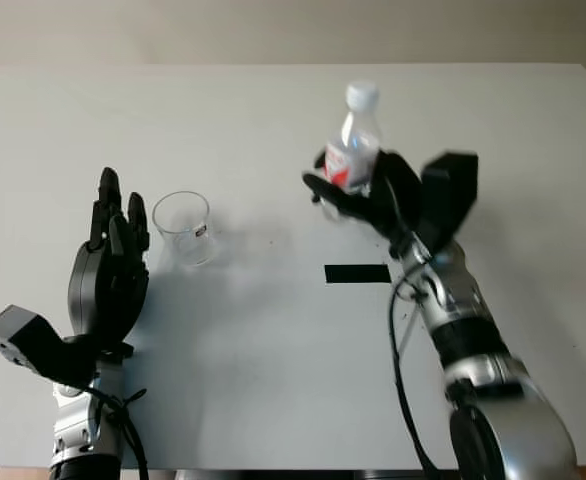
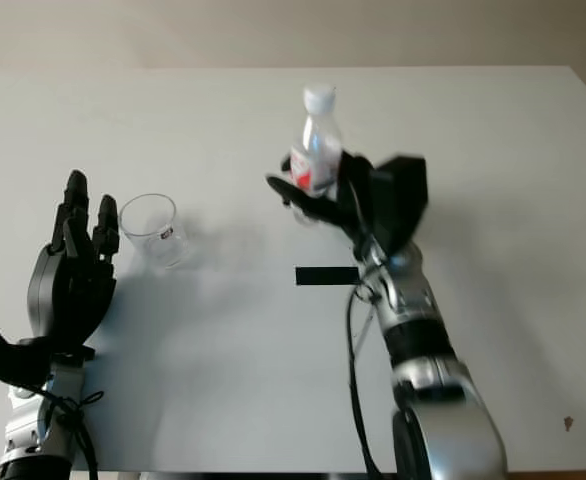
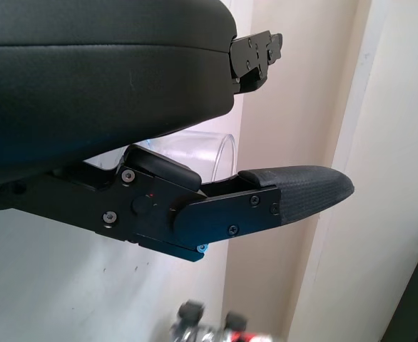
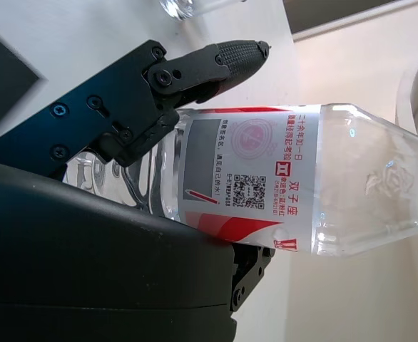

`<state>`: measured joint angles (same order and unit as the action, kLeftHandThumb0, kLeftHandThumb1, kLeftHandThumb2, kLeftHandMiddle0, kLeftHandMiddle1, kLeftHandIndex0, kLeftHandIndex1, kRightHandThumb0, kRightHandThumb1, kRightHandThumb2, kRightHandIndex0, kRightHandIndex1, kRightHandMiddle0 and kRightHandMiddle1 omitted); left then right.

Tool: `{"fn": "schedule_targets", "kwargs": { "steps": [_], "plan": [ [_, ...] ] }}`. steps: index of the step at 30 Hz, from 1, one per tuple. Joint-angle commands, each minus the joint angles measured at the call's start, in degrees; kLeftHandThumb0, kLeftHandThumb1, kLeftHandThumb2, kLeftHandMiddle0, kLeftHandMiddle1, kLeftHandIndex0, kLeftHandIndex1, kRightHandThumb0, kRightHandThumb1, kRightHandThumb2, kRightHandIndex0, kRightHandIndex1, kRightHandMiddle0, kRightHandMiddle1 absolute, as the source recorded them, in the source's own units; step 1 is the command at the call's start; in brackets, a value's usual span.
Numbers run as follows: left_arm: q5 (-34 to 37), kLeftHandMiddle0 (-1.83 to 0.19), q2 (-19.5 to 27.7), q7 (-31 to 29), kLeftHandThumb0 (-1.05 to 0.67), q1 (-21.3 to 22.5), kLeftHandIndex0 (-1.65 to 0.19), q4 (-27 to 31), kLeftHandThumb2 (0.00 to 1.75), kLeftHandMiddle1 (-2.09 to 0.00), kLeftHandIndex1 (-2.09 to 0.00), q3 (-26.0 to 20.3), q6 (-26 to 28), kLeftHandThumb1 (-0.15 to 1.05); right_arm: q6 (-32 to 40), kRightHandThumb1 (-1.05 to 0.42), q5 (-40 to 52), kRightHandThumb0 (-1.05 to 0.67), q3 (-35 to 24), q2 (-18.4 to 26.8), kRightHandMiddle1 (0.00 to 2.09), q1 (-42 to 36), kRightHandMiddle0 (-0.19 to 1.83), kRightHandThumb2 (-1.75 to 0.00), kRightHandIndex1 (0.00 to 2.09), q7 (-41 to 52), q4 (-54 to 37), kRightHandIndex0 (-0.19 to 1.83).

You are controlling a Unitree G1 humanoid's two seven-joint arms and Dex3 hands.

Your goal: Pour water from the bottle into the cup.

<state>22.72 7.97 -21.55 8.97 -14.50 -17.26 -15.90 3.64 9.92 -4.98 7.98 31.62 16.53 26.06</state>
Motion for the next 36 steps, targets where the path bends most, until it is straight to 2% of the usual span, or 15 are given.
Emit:
{"fn": "schedule_targets", "kwargs": {
  "steps": [1,5,9,13,21,26,36],
  "plan": [
    [0.05,0.19,-1.47,-0.01,-0.8,-2.64,0.19,-2.55,0.61,-0.02,0.0,0.1,-0.29,1.05,0.66,-1.05,1.01,-0.4,-0.44,0.47,2.09,-2.93,0.79,-0.4,2.09,0.3,-7.27,1.23],
    [-0.19,0.19,-1.3,0.26,-0.8,-2.7,0.19,-1.91,0.62,-0.03,0.0,0.26,0.13,1.05,-1.94,-1.05,-1.1,-0.41,0.69,1.53,2.09,-9.56,0.78,-0.4,2.09,0.11,-15.76,1.17],
    [-0.33,0.19,-1.11,0.13,-0.8,-2.69,0.19,-1.81,0.63,-0.04,0.0,0.33,-0.07,1.05,-6.45,-1.05,-3.8,-0.41,1.57,2.12,2.09,-13.83,0.68,-0.41,2.09,-0.13,-18.39,1.09],
    [-0.37,0.19,-0.84,0.06,-0.8,-2.96,0.19,-1.37,0.63,-0.04,0.0,0.42,-0.05,1.05,-8.31,-1.05,-4.77,-0.4,2.34,1.84,2.09,-16.79,0.67,-0.39,2.09,-0.39,-19.54,1.13],
    [-0.53,0.19,-0.83,0.36,-0.81,-3.93,0.19,0.09,0.62,-0.04,0.0,0.66,0.03,1.05,-14.08,-1.05,-7.28,-0.41,3.44,0.99,2.09,-17.36,0.61,-0.4,2.09,-2.14,-13.85,1.12],
    [-0.28,0.19,-0.73,0.52,-0.81,-4.74,0.19,1.25,0.61,-0.04,0.0,0.75,0.65,1.05,-14.95,-1.05,-6.92,-0.42,3.83,-1.47,2.09,-17.19,0.67,-0.41,2.09,-3.95,-9.3,1.16],
    [-0.88,0.19,-0.69,1.93,-0.8,-5.54,0.19,2.54,0.63,-0.05,0.0,0.91,1.26,1.05,-18.91,-1.05,-8.62,-0.43,4.42,-3.59,2.09,-16.4,0.66,-0.43,2.09,-7.61,-3.3,1.14]
  ]
}}
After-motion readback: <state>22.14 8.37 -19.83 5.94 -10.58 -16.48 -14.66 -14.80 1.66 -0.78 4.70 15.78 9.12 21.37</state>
